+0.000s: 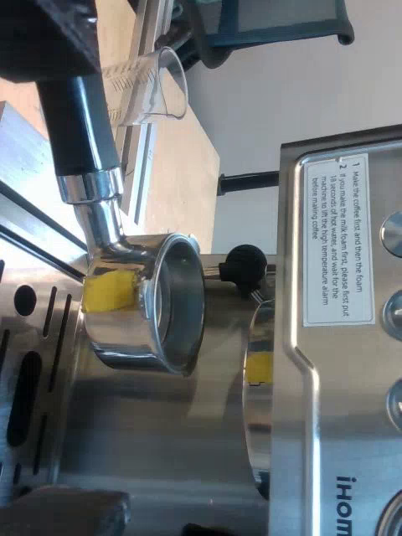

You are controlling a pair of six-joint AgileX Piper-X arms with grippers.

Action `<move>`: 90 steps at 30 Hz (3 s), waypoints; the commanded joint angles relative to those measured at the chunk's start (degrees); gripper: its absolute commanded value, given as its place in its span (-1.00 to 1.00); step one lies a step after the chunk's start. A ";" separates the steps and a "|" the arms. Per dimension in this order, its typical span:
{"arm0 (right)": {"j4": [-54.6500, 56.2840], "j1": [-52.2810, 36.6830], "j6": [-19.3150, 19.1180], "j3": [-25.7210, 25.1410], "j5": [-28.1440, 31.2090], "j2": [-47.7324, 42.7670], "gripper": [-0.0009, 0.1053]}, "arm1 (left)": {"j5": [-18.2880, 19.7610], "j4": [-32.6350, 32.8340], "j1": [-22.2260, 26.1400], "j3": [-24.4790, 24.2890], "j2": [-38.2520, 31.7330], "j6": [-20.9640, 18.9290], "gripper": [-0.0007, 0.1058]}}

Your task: Put the handle in the coffee machine

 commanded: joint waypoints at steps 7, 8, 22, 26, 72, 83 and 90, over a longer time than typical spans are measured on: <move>-0.83 0.05 -0.49 -0.08 0.09 -0.09 0.99 | 2.51 -1.62 -0.10 -0.87 -0.41 -0.55 -0.96; -0.83 0.05 -0.49 -0.08 0.09 -0.09 0.99 | 2.51 -1.62 -0.10 -0.87 -0.41 -0.55 -0.96; -0.83 0.05 -0.49 -0.08 0.09 -0.09 0.99 | 3.66 -1.62 -0.10 -0.87 -0.41 -0.55 -0.96; -0.83 0.05 -0.49 -0.08 0.09 -0.09 0.99 | 3.66 -1.62 -0.10 -0.87 -0.41 -0.55 -0.96; -0.83 0.05 -0.49 -0.08 0.09 -0.09 0.99 | 10.28 4.51 6.70 -6.44 11.14 20.06 -0.96; -0.83 0.05 -0.49 -0.08 0.09 -0.09 0.99 | 12.31 6.08 6.40 -6.91 12.84 21.48 -0.96; -0.83 0.05 -0.49 -0.08 0.09 -0.09 0.99 | 12.93 9.12 6.42 -9.70 16.13 24.51 -0.96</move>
